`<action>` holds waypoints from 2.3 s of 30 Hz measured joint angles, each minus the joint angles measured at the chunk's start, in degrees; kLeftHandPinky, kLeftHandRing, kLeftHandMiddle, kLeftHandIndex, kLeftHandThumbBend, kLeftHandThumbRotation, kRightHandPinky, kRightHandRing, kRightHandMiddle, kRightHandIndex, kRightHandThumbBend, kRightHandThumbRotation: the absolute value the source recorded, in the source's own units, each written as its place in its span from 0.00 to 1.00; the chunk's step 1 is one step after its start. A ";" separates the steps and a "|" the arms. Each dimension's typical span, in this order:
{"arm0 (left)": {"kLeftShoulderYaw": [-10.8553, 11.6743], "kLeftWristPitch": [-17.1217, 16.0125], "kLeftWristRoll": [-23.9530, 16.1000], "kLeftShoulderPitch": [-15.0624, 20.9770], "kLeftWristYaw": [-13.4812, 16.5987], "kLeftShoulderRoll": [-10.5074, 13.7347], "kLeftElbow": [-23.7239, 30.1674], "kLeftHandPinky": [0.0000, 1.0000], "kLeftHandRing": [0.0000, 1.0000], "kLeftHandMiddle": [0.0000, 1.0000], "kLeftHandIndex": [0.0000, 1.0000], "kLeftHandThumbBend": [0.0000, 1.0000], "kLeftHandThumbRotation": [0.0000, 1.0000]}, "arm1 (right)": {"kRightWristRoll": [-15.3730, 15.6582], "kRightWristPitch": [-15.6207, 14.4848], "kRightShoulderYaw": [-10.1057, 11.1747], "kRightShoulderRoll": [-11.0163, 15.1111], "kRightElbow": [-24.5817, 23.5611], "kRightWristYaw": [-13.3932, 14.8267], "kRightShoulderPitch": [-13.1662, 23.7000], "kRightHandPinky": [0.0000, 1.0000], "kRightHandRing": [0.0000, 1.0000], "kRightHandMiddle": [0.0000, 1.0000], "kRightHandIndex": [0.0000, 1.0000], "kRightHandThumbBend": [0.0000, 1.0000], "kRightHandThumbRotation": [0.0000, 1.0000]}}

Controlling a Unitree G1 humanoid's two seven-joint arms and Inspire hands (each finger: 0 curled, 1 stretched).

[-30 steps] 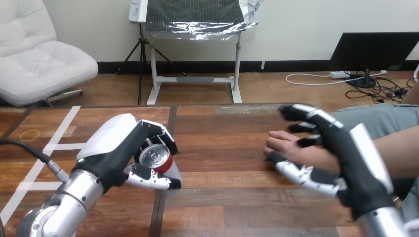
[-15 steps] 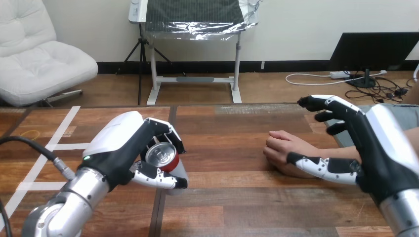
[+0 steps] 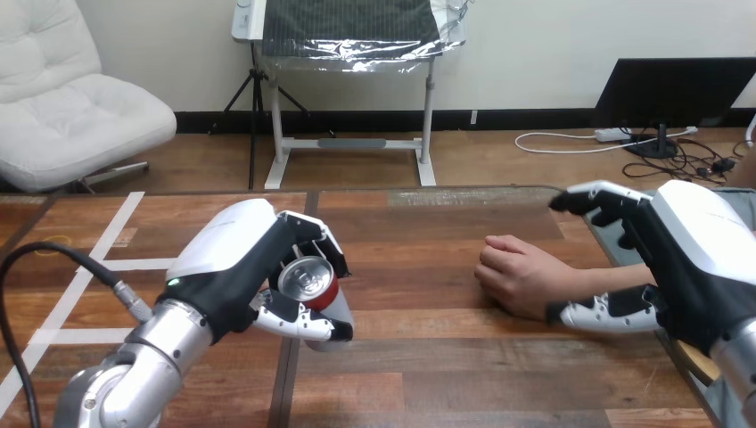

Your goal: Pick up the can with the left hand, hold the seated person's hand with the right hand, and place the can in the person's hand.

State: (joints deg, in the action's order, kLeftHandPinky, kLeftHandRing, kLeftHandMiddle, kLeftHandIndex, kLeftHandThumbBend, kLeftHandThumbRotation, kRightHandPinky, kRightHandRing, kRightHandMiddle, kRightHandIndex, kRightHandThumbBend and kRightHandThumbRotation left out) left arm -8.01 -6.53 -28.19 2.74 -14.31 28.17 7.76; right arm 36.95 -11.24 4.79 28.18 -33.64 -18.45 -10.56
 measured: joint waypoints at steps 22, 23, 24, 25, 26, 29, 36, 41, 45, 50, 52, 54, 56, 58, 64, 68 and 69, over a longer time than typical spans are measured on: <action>-0.69 -0.01 -0.49 0.41 -0.03 -1.56 0.07 0.33 0.38 0.45 0.49 0.63 0.00 | 7.17 -4.59 -1.37 10.61 4.57 -14.50 6.42 0.80 0.84 0.84 0.81 0.86 0.00; -0.69 -0.01 -0.49 0.41 -0.03 -1.60 0.07 0.33 0.38 0.45 0.49 0.63 0.00 | 7.73 -4.89 -1.66 10.95 5.00 -15.23 6.91 0.80 0.85 0.84 0.81 0.86 0.00; -0.71 -0.02 -0.50 0.42 -0.03 -1.65 0.07 0.33 0.38 0.45 0.49 0.63 0.00 | 8.39 -5.24 -1.99 11.31 5.53 -16.00 7.44 0.80 0.85 0.84 0.81 0.86 0.00; -0.72 -0.02 -0.50 0.43 -0.03 -1.67 0.07 0.33 0.38 0.45 0.49 0.63 0.00 | 8.90 -5.48 -2.29 11.65 6.00 -16.63 7.88 0.81 0.85 0.85 0.82 0.85 0.00; -0.74 -0.02 -0.51 0.43 -0.03 -1.70 0.08 0.33 0.38 0.45 0.49 0.63 0.00 | 9.37 -5.64 -2.64 12.02 6.56 -17.24 8.31 0.81 0.85 0.85 0.82 0.85 0.00; -0.82 -0.04 -0.51 0.45 -0.04 -1.74 0.07 0.33 0.38 0.45 0.49 0.63 0.00 | 10.65 -5.84 -3.58 12.93 8.28 -18.70 9.49 0.82 0.85 0.85 0.82 0.85 0.00; -0.99 -0.28 -0.51 0.47 -0.05 -1.73 0.07 0.34 0.39 0.46 0.49 0.63 0.00 | 12.84 -5.90 -5.63 13.91 12.71 -19.73 11.97 0.83 0.87 0.86 0.84 0.83 0.02; -1.02 -0.54 -0.51 0.47 -0.05 -1.72 0.07 0.34 0.39 0.45 0.49 0.63 0.00 | 14.11 -5.95 -7.19 14.48 15.66 -20.00 13.45 0.84 0.88 0.88 0.85 0.81 0.03; -1.02 -0.69 -0.50 0.47 -0.06 -1.70 0.07 0.33 0.38 0.45 0.49 0.62 0.00 | 15.27 -6.30 -8.24 14.50 17.80 -20.06 14.52 0.86 0.89 0.89 0.86 0.79 0.04; -1.02 -0.76 -0.49 0.48 -0.14 -1.67 0.07 0.33 0.37 0.44 0.49 0.62 0.00 | 15.95 -6.44 -9.40 14.50 20.31 -20.06 15.82 0.86 0.90 0.90 0.87 0.78 0.05; -1.02 -0.76 -0.52 0.48 -0.22 -1.64 0.07 0.32 0.37 0.44 0.49 0.61 0.00 | 16.09 -6.45 -9.69 14.50 21.04 -20.06 16.22 0.87 0.90 0.90 0.88 0.77 0.06; -1.02 -0.75 -0.56 0.48 -0.40 -1.61 0.07 0.32 0.37 0.44 0.49 0.61 0.00 | 16.20 -6.46 -9.99 14.50 21.79 -20.05 16.79 0.87 0.91 0.90 0.88 0.77 0.06; -1.02 -0.74 -0.65 0.48 -0.60 -1.57 0.07 0.32 0.37 0.44 0.49 0.61 0.00 | 16.24 -6.45 -10.30 14.50 22.52 -20.04 17.43 0.87 0.91 0.90 0.88 0.77 0.06; -1.02 -0.73 -0.72 0.48 -0.80 -1.51 0.07 0.32 0.37 0.44 0.50 0.61 0.00 | 16.27 -6.48 -10.61 14.50 23.26 -20.02 18.10 0.87 0.91 0.91 0.88 0.76 0.07; -1.02 -0.73 -1.14 0.48 -1.00 -1.44 0.07 0.32 0.37 0.44 0.50 0.62 0.00 | 16.27 -6.58 -11.18 14.50 25.50 -19.91 19.80 0.88 0.92 0.91 0.89 0.76 0.07; -1.02 -0.73 -1.47 0.47 -1.06 -1.35 0.07 0.33 0.37 0.45 0.50 0.62 0.00 | 16.27 -6.72 -11.37 14.50 26.63 -19.78 20.55 0.89 0.92 0.91 0.89 0.75 0.08; -1.02 -0.73 -1.47 0.47 -1.08 -1.32 0.07 0.33 0.37 0.45 0.50 0.62 0.00 | 16.27 -6.72 -11.44 14.50 26.93 -19.72 20.73 0.89 0.92 0.91 0.89 0.75 0.08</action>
State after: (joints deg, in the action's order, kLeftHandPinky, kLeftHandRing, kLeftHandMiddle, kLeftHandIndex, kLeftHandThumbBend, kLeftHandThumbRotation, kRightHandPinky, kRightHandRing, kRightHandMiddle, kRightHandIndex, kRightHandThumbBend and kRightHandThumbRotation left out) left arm -9.03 -7.26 -29.65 3.21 -15.39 26.85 7.83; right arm 53.22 -17.96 -6.65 42.68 -6.72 -38.17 10.17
